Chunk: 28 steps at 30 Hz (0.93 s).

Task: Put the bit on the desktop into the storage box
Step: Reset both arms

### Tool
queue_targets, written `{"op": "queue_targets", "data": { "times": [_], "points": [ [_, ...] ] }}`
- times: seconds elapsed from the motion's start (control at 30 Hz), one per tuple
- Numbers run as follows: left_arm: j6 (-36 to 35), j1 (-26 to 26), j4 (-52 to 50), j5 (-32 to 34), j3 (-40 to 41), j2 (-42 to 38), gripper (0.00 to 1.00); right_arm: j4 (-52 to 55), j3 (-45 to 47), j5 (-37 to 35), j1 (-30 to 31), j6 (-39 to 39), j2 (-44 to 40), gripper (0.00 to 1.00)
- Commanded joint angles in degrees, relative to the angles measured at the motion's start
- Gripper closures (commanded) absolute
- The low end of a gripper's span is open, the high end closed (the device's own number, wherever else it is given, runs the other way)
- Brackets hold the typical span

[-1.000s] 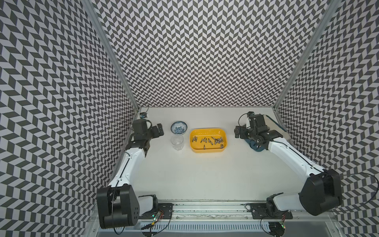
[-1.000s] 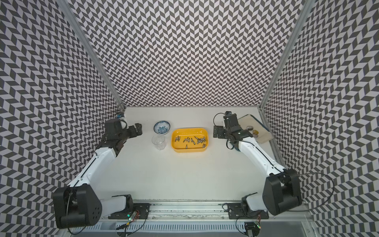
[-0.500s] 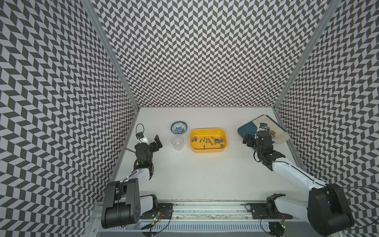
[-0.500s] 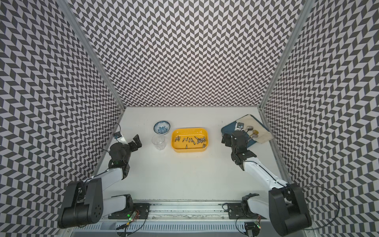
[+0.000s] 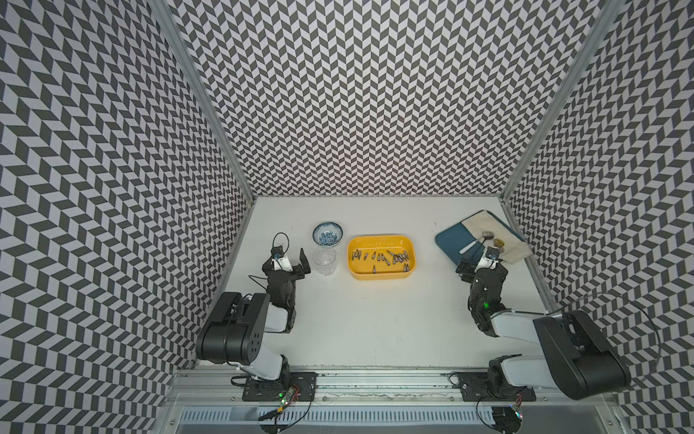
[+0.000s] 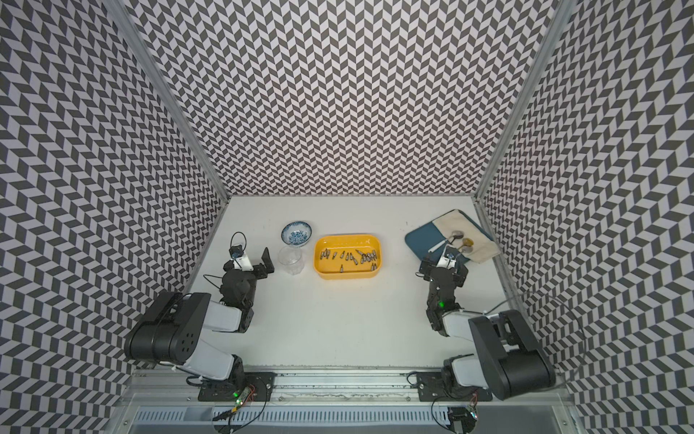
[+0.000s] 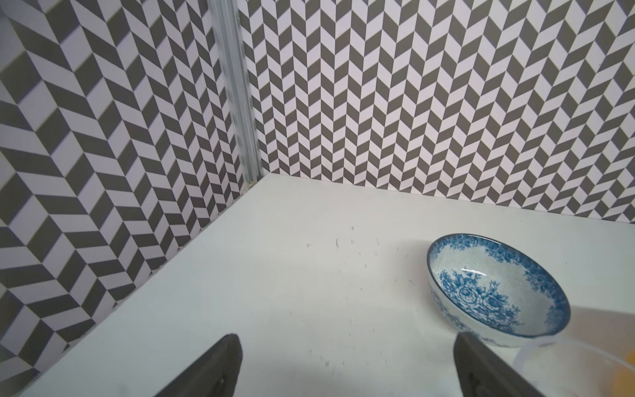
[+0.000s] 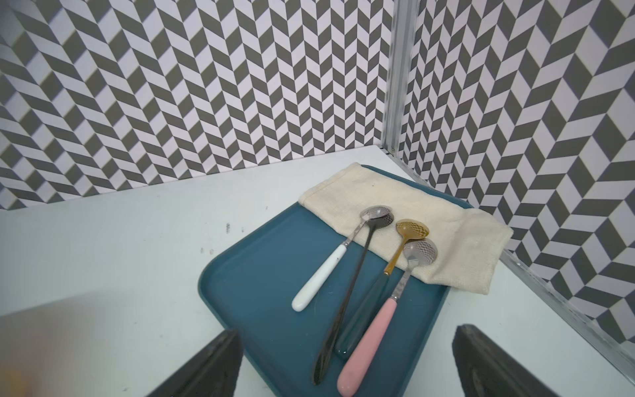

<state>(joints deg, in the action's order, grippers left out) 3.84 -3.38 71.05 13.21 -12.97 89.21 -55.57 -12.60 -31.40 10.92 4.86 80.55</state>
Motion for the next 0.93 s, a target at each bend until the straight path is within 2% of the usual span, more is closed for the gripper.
{"op": "queue_targets", "data": {
  "times": [0.0,0.03,0.07,0.13,0.2,0.23,0.27,0.33,0.37,0.5,0.6,0.7,0.9],
  "points": [
    [-1.11,-0.32,-0.53,2.05,-0.96,-1.55,0.00,-25.27,3.00,-0.28,-1.07,-4.47,4.85,0.00],
    [-2.51,-0.63,4.27,2.46,0.04,-0.27,0.00,-31.01,4.22,0.08,-0.40,-6.52,6.95,0.01],
    [-2.89,-1.01,5.08,3.17,0.15,0.40,0.00,-31.11,4.64,1.54,0.90,-8.58,6.82,0.01],
    [-1.87,-1.02,0.54,2.90,-0.70,-1.31,0.00,-32.17,5.84,2.07,1.06,-8.50,6.25,0.01],
    [-2.85,-1.27,4.21,3.68,0.12,-0.14,0.00,-35.16,7.80,5.56,0.71,-9.04,6.36,0.01],
    [-2.91,-1.92,2.86,4.61,0.07,-0.76,0.00,-36.22,9.62,10.21,0.27,-9.13,6.62,0.01],
    [-2.90,-2.03,2.96,4.81,0.18,-0.96,0.00,-41.43,11.40,12.11,0.20,-10.74,8.10,0.01],
    [-3.24,-2.16,3.92,5.07,0.33,-0.45,0.00,-50.93,12.83,12.14,0.24,-11.45,12.72,0.01],
    [-2.99,-2.13,2.96,4.96,0.15,-0.81,0.00,-52.18,12.51,11.07,0.48,-11.68,13.87,0.01],
    [-3.07,-2.16,3.00,4.98,0.01,-0.70,0.00,-44.43,9.42,10.39,0.34,-11.00,12.11,0.01],
    [-2.60,-1.68,2.02,4.28,-0.65,-0.39,0.00,-44.45,9.36,10.48,0.24,-10.89,12.16,0.01],
    [-1.11,0.56,-0.08,0.92,-1.44,-0.62,0.00,-44.45,9.50,10.48,0.24,-10.98,12.08,0.01],
    [-1.20,0.48,0.57,1.06,-1.01,-0.88,0.00,-44.36,9.35,10.48,0.24,-10.89,12.08,0.01]
  ]
}}
